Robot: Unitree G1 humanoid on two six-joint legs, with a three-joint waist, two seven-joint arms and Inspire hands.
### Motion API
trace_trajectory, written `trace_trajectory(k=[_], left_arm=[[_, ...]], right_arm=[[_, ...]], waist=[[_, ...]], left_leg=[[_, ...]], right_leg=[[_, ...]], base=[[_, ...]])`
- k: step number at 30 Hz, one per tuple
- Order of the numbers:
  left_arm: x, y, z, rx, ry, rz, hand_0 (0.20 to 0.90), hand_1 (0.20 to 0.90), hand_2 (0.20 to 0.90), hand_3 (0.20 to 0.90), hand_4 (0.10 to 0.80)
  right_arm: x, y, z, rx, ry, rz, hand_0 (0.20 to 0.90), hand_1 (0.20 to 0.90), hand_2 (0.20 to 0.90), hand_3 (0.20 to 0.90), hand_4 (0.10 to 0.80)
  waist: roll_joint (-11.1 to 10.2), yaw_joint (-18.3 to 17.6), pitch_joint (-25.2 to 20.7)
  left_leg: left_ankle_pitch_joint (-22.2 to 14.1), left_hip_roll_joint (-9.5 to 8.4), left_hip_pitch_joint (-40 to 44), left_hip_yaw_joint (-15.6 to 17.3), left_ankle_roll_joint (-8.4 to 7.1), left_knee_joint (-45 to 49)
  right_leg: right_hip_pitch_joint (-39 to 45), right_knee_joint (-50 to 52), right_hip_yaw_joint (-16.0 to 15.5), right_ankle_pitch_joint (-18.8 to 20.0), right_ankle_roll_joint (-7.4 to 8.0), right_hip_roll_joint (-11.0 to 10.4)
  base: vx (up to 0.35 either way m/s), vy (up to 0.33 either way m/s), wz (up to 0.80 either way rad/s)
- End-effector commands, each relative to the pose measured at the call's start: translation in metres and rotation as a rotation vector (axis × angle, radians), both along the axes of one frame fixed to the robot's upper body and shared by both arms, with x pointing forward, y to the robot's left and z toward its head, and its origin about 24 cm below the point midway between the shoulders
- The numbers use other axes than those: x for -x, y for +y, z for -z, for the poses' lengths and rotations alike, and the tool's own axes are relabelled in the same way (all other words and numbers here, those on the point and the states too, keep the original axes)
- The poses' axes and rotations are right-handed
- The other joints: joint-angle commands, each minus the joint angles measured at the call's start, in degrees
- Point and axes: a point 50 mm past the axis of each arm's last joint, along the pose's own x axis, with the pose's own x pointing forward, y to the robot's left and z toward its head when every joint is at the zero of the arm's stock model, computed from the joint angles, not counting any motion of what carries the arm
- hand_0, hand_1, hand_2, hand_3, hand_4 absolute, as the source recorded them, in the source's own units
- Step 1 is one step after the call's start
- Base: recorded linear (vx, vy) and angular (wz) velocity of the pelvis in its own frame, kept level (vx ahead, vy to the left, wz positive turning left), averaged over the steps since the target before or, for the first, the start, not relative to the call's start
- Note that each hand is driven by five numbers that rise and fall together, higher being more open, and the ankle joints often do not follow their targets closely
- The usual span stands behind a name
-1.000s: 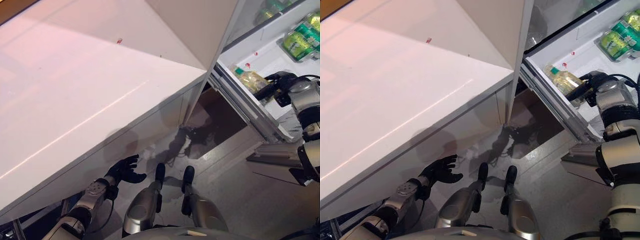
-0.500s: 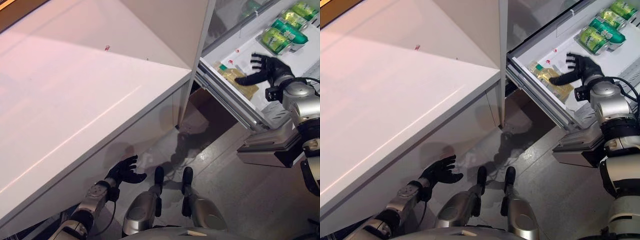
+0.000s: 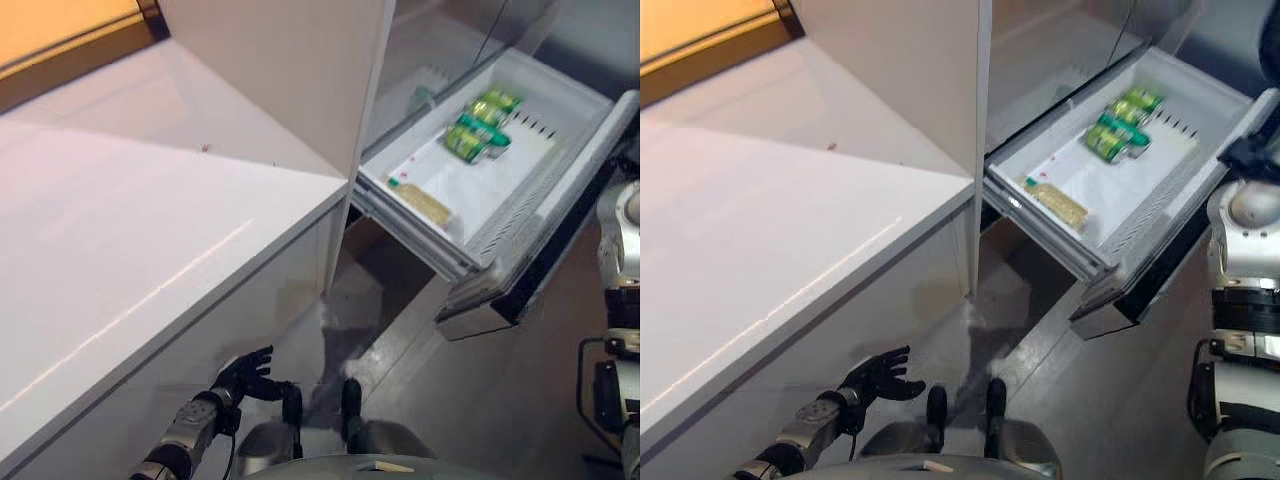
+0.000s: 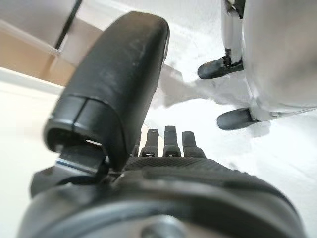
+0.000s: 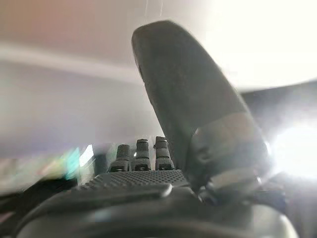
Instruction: Put drinks into fridge and close the fridge
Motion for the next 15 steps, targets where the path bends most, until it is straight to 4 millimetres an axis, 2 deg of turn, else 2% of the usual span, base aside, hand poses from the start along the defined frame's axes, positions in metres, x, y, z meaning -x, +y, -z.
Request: trace_trajectory(k=[1,6,9,11,15], left_arm=[[0.019,-0.004,0.011,-0.022,0.081,0.062,0.9,0.9,0.9,0.9,0.8],[0.028,-0.007,0.017,-0.038,0.134,0.083,0.9,0.9,0.9,0.9,0.8],[0.022,-0.011,0.015,-0.03,0.116,0.084,0.9,0.9,0.9,0.9,0.8],[0.006,-0.012,0.009,-0.027,0.065,0.075,0.9,0.9,0.9,0.9,0.8],[-0.046,-0.016,-0.016,-0.039,-0.1,0.03,0.9,0.9,0.9,0.9,0.8]], right_arm=[[0.015,-0.01,-0.002,-0.055,-0.125,0.046,0.9,0.9,0.9,0.9,0.8],[0.013,-0.021,0.037,-0.271,-0.079,0.062,0.9,0.9,0.9,0.9,0.8],[0.008,-0.02,0.051,-0.335,-0.053,0.002,0.9,0.9,0.9,0.9,0.8],[0.001,-0.015,0.049,-0.341,-0.074,-0.064,0.9,0.9,0.9,0.9,0.8],[-0.015,0.005,0.026,-0.313,-0.233,-0.258,0.9,0.9,0.9,0.9,0.8]], waist=[[0.73,0.36,-4.75],[0.61,0.98,-2.79],[0.54,1.66,-0.47],[0.48,1.98,2.24],[0.01,1.71,9.75]], left_leg=[[-9.25,-2.95,-3.31,-0.53,1.55,10.69],[-11.35,-3.71,-4.41,-0.53,2.61,15.92],[-12.31,-3.84,-6.94,-0.61,2.96,19.79],[-12.71,-3.63,-9.99,-0.39,3.18,22.22],[-13.69,-2.83,-21.01,0.15,3.83,30.11]], right_leg=[[0.65,6.65,1.47,-4.04,4.23,-4.15],[0.39,9.65,1.53,-4.39,4.36,-5.12],[-1.16,11.83,1.19,-4.33,4.52,-5.7],[-3.59,13.66,0.6,-4.36,4.66,-5.99],[-13.52,20.13,-0.19,-4.48,4.34,-6.04]], base=[[0.03,0.056,-0.2],[0.037,0.024,-0.13],[-0.054,-0.023,-0.09],[-0.293,-0.052,-0.02],[-0.48,-0.088,0.0]])
